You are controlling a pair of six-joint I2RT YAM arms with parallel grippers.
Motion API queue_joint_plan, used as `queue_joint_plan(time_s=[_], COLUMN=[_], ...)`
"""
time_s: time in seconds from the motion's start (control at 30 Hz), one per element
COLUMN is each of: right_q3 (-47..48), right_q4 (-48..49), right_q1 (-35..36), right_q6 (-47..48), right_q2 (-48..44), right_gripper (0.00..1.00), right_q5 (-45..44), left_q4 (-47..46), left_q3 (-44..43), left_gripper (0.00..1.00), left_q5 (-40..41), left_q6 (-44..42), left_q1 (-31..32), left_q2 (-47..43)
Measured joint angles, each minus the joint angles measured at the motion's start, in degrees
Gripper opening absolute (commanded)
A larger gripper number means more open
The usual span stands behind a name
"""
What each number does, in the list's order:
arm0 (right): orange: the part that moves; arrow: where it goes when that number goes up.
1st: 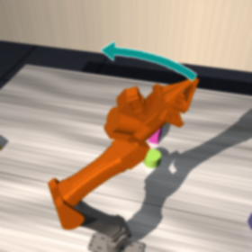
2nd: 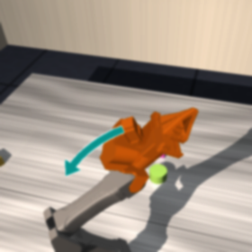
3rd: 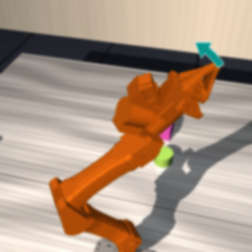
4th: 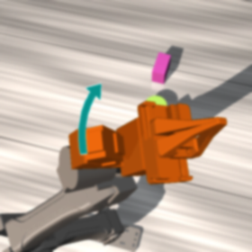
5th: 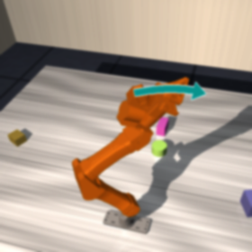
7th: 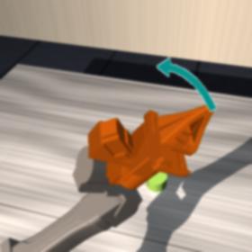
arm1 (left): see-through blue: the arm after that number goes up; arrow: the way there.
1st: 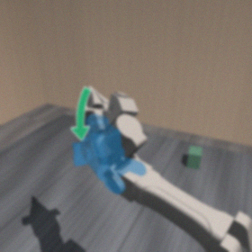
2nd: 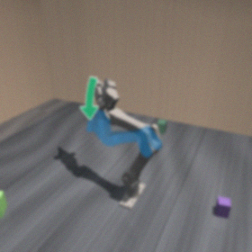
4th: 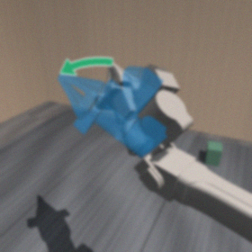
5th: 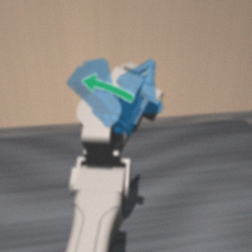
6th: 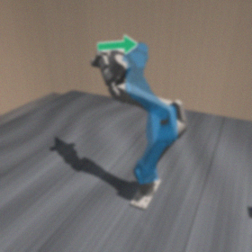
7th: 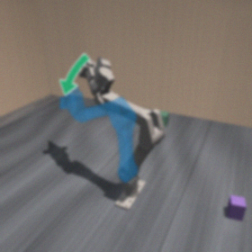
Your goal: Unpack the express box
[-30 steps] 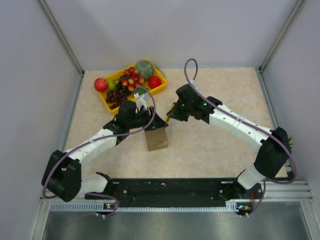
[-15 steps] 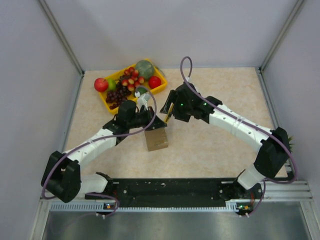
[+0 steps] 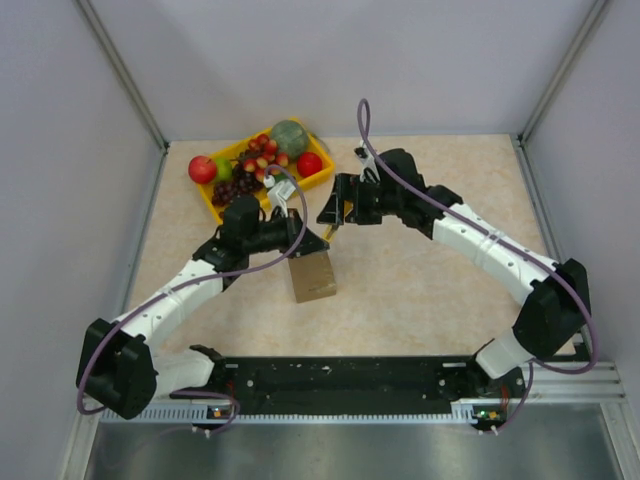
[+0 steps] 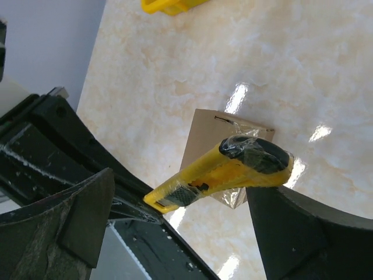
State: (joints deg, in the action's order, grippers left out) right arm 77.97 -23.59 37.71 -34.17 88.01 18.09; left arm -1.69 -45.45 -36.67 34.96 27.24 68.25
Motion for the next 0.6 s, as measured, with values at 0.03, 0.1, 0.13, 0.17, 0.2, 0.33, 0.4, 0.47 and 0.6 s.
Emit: queue_joint_plan(time_s=[0.03, 0.1, 0.13, 0.17, 0.2, 0.33, 0.4, 0.47, 0.6], right_q3=[0.0, 0.0, 0.0, 0.0, 0.0, -0.2, -0.8, -1.5, -1.9], right_q4=[0.0, 0.1, 0.0, 0.0, 0.0, 0.2, 0.5, 1.7, 4.5], right_q1=[0.0, 0.0, 0.0, 0.0, 0.0, -0.1, -0.5, -1.2, -2.4], right_q6=[1.3, 3.3, 4.4, 5.5, 6.4, 9.4, 9.8, 9.4, 7.5], right_q2=[-0.5, -1.4, -1.9, -2.4, -2.9, -5.0, -6.4, -7.9, -11.2], right_gripper=[0.89, 0.89, 0.89, 0.89, 0.89, 0.89, 0.90, 0.90, 0.90], right_q5=[0.3, 1.0, 1.6, 2.3, 2.9, 6.6, 10.0, 14.1, 21.9], left_q4=[0.0, -0.1, -0.1, -0.3, -0.5, -1.1, -1.4, -1.7, -3.1], left_q3=[-0.2, -0.7, -1.0, -1.1, -1.3, -1.3, -1.3, -1.3, -1.4], left_gripper=[0.00, 0.00, 0.00, 0.00, 0.00, 0.00, 0.00, 0.00, 0.00], left_q5=[-0.9, -3.1, -4.2, -5.1, -6.2, -9.8, -11.5, -12.9, -14.5], left_q6=[-0.1, -0.2, -0.1, 0.0, 0.1, 1.5, 2.7, 4.0, 5.3], left_q1=[-0.4, -0.9, -1.1, -1.2, -1.3, -1.4, -1.4, -1.4, -1.3], left_q2=[0.0, 0.1, 0.2, 0.2, 0.1, -0.3, -1.4, -3.3, -8.4])
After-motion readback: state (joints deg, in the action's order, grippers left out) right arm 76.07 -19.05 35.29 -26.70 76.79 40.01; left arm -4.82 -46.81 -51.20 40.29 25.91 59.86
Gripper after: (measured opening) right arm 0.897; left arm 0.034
